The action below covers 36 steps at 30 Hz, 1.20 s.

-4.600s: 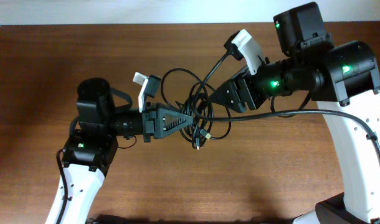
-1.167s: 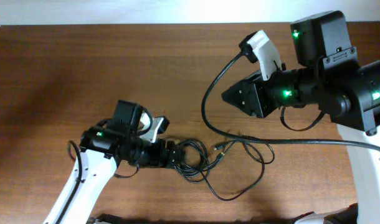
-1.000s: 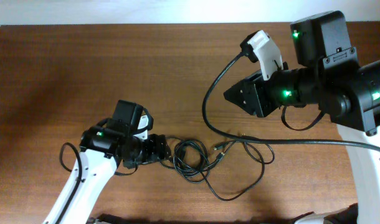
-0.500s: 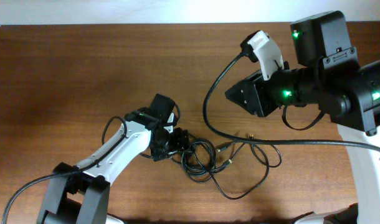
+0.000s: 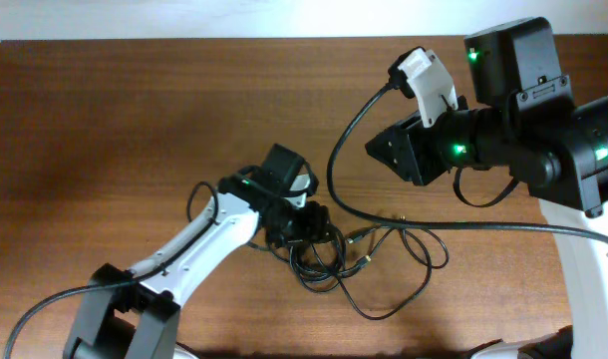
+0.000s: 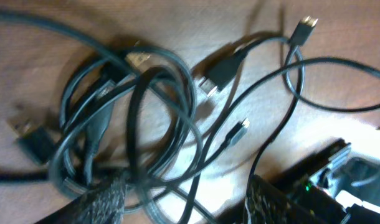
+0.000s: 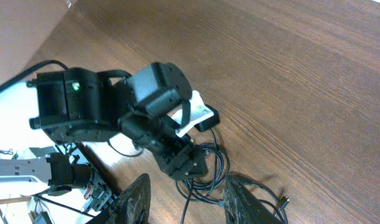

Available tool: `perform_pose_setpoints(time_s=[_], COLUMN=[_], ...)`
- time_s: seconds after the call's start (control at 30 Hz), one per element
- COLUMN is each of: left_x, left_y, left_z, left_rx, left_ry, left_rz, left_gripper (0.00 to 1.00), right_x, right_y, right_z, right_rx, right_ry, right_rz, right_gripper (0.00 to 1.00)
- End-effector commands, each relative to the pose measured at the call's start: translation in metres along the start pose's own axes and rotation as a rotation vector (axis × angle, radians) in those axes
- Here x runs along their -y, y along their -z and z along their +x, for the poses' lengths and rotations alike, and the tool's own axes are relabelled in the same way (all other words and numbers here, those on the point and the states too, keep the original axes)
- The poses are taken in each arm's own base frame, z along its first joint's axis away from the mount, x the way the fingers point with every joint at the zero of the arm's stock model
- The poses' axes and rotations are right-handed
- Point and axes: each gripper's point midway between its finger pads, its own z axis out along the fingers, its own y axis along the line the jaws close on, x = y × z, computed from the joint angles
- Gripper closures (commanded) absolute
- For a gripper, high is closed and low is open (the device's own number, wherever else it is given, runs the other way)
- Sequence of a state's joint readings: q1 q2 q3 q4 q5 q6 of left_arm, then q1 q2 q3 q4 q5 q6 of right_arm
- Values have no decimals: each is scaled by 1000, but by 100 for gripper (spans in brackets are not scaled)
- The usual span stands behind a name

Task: Untangle cables

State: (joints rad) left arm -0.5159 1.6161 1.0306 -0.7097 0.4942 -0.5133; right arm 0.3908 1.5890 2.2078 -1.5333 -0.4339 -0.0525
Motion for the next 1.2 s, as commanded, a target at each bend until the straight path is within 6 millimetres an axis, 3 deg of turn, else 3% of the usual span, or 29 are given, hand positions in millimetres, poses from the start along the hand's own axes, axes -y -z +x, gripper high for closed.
perform_pose_setpoints(time_s=[0.0, 0.07, 0.1, 0.2, 0.27, 0.3, 0.33, 0.4, 0.53, 0.7, 0.77, 0.83, 0.9, 1.07, 1.17], left_x=[10, 11, 11, 6, 3, 3, -6, 1, 62, 109, 130, 138, 142, 144, 138], left_y=[-7, -9, -9, -6, 7, 19, 57, 102, 196, 284, 323, 357, 372, 374, 374], left_z=[-2, 1, 1, -4, -18, -27, -46, -61, -76, -53, -44, -40, -34, -33, -34], left_rx=[34, 34, 34, 47, 64, 70, 97, 133, 268, 411, 520, 639, 687, 694, 700], left_ry=[-20, -19, -18, 0, 10, 3, 22, -9, -142, -383, -449, -482, -496, -498, -485], left_rz=[-46, -63, -64, -67, -26, 5, -8, -15, 20, 16, 36, 2, -6, -2, -32], left_gripper=[59, 94, 100, 100, 100, 100, 100, 100, 100, 100, 100, 99, 99, 98, 98], right_x=[2, 2, 2, 5, 12, 14, 13, 12, 11, 19, 12, 0, -22, -61, -54], right_y=[-2, -2, -2, -2, -1, -1, -1, 0, 0, -17, -34, -52, -62, -87, -97], right_z=[-1, 0, 0, 4, 10, 14, 23, 26, 31, 30, 29, 27, 21, 24, 25], right_rx=[-3, -5, -6, -22, -49, -63, -99, -110, -130, -174, -207, -238, -231, -265, -283], right_ry=[4, 2, 2, -4, -13, -19, -34, -39, -28, -24, -48, -39, -3, 109, 115], right_rz=[8, 8, 8, 24, 70, 77, 75, 73, 67, 61, -28, -156, -286, -345, -312], right_gripper=[63, 63, 63, 63, 63, 51, 42, 42, 42, 41, 41, 41, 44, 43, 47])
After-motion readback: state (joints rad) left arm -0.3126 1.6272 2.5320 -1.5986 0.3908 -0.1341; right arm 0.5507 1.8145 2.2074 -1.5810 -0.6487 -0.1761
